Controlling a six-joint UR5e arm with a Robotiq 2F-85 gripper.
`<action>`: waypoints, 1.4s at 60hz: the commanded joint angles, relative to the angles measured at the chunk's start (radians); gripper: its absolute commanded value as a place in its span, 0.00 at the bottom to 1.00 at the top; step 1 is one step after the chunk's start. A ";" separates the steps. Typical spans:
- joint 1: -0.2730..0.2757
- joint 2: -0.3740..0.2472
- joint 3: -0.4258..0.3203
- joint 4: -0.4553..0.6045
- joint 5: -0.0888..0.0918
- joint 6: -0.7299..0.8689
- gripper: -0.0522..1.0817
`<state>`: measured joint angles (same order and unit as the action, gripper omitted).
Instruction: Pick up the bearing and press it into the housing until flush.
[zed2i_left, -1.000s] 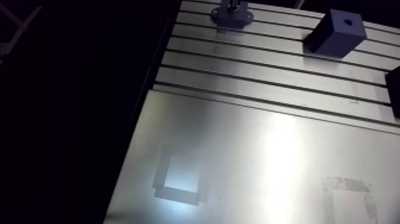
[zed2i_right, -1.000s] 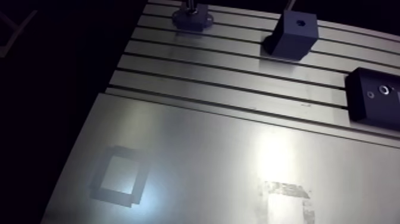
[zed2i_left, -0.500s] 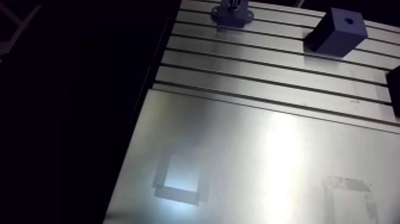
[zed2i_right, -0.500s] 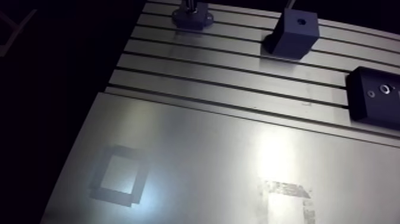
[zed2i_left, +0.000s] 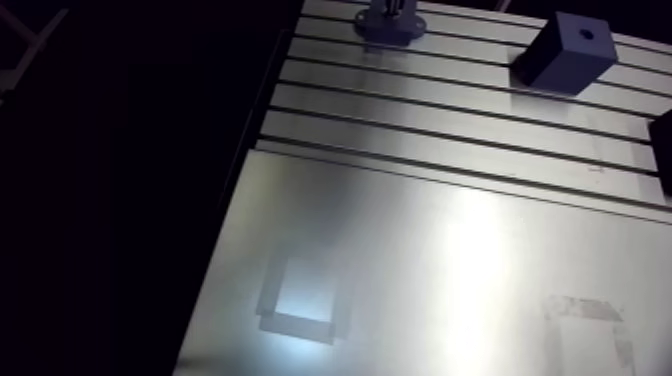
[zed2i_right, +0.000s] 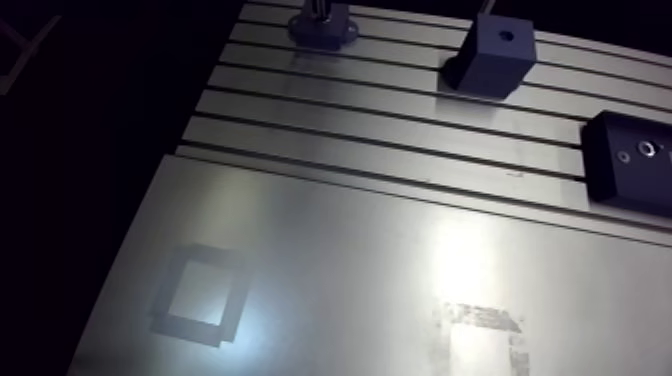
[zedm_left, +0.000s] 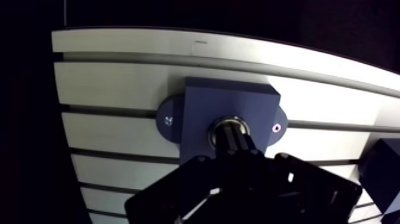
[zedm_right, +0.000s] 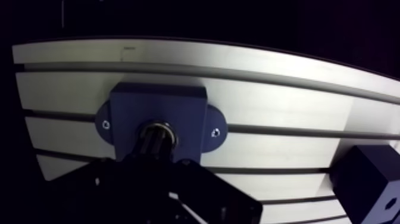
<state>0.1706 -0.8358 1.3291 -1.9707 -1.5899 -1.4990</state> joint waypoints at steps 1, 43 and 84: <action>0.000 0.002 0.002 0.000 0.000 0.000 0.99; 0.001 0.002 0.002 0.000 -0.002 -0.007 0.99; 0.008 -0.041 -0.014 0.010 -0.009 -0.007 0.94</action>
<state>0.1801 -0.8549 1.3167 -1.9671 -1.5968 -1.5055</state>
